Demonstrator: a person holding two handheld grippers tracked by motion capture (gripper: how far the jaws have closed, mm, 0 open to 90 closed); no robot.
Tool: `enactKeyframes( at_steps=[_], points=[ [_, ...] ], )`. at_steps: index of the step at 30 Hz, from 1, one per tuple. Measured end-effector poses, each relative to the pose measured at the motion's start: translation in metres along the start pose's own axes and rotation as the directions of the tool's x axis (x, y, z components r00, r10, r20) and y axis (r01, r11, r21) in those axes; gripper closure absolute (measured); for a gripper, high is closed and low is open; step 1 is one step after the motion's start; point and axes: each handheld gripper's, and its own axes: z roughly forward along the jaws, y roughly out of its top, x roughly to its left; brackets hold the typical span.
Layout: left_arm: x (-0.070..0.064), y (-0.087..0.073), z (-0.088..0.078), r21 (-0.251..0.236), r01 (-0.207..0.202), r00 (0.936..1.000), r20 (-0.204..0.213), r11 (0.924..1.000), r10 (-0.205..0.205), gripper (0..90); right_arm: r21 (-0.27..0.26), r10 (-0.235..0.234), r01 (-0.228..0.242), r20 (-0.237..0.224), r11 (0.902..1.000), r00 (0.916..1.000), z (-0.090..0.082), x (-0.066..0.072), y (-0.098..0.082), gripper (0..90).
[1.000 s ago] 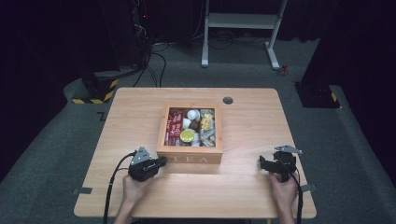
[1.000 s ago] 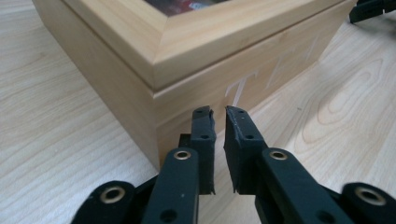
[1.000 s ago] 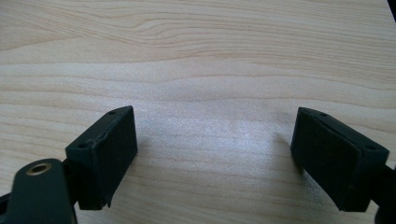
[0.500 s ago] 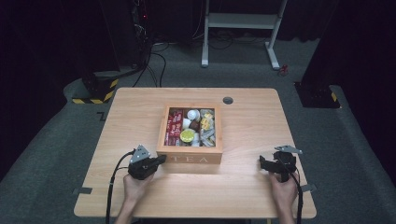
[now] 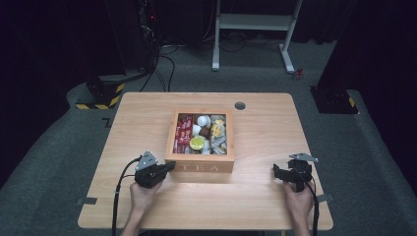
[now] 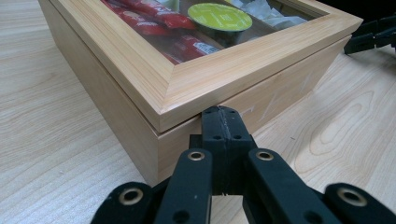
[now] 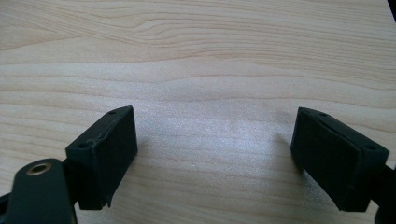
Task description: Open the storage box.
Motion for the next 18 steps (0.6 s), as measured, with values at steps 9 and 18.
enactKeyframes(
  at_steps=[9, 18],
  points=[
    [-0.0003, 0.0027, 0.0001, -0.008, 0.007, 1.0000, 0.001, 0.9999, -0.007, 90.0, 0.000, 0.000, 0.000, 0.000, 1.0000, 1.0000, 0.0000, 0.0000, 0.0000, 14.3],
    [0.0000, 0.0077, -0.0006, -0.024, 0.015, 0.9999, 0.009, 0.9996, -0.014, 90.0, 0.000, 0.000, 0.000, 0.000, 1.0000, 1.0000, 0.0000, 0.0000, 0.0000, 14.3]
  ],
)
